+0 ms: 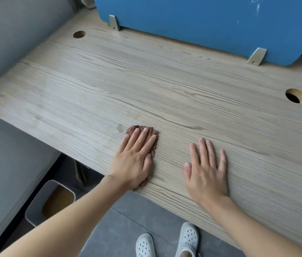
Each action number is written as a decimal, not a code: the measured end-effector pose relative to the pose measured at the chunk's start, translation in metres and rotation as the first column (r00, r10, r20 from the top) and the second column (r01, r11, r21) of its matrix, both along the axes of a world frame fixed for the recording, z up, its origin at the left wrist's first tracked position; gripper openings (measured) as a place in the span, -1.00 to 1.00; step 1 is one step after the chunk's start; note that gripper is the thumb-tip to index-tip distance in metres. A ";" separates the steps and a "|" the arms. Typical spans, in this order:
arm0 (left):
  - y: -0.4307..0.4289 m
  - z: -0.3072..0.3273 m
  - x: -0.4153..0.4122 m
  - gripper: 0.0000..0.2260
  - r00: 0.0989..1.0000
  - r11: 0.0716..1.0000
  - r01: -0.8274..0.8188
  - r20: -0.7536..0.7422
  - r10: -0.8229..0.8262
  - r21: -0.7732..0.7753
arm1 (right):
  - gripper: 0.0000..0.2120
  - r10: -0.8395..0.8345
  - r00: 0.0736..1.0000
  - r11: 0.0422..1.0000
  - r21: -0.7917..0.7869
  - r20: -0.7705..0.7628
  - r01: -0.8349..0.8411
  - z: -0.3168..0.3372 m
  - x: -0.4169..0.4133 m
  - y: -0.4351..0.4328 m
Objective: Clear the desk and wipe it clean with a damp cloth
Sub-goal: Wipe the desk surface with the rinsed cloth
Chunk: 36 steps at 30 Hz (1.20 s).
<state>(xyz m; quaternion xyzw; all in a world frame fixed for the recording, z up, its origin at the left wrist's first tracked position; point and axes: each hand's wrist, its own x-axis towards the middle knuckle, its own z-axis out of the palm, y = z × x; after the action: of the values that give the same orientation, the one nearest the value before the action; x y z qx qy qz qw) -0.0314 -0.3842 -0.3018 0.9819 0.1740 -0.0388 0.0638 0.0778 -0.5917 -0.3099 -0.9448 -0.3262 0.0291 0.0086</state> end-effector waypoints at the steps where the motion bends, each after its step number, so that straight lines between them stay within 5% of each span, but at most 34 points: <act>1: -0.002 0.000 -0.004 -0.46 1.000 1.000 0.013 -0.006 -0.013 0.001 | -0.37 -0.019 1.000 1.000 0.012 -0.005 0.019 0.002 0.000 0.004; 8: 0.027 -0.001 -0.009 -0.49 0.991 0.990 0.134 0.033 -0.133 -0.050 | -0.38 0.057 0.996 0.996 0.075 -0.067 -0.052 0.006 -0.019 0.077; 14: 0.021 -0.003 -0.013 -0.46 1.000 1.000 0.004 0.025 -0.004 -0.014 | -0.41 0.041 0.999 0.998 0.039 -0.022 -0.040 0.003 -0.021 0.076; 18: 0.040 -0.004 -0.025 -0.46 0.984 0.983 0.177 0.009 -0.177 -0.045 | -0.41 0.043 0.999 0.998 0.035 -0.029 -0.042 0.004 -0.022 0.078; 24: 0.064 0.000 -0.006 -0.47 0.998 0.998 -0.068 0.005 0.068 0.004 | -0.41 0.045 0.999 0.998 0.034 -0.010 -0.044 0.005 -0.022 0.078; 31: 0.069 -0.001 -0.008 -0.47 0.998 0.997 0.068 -0.007 -0.069 -0.034 | -0.40 0.042 0.999 0.999 0.023 -0.010 -0.042 0.005 -0.022 0.080; 36: 0.066 0.000 -0.001 -0.46 1.000 1.000 0.008 -0.022 -0.008 0.004 | -0.40 0.041 0.999 0.999 0.000 -0.009 -0.041 0.005 -0.023 0.079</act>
<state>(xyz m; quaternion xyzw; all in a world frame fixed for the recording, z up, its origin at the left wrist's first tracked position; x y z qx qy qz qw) -0.0323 -0.3184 -0.3013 0.9823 0.1706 -0.0495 0.0599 0.0547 -0.5126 -0.3047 -0.9378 -0.3454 0.0334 0.0092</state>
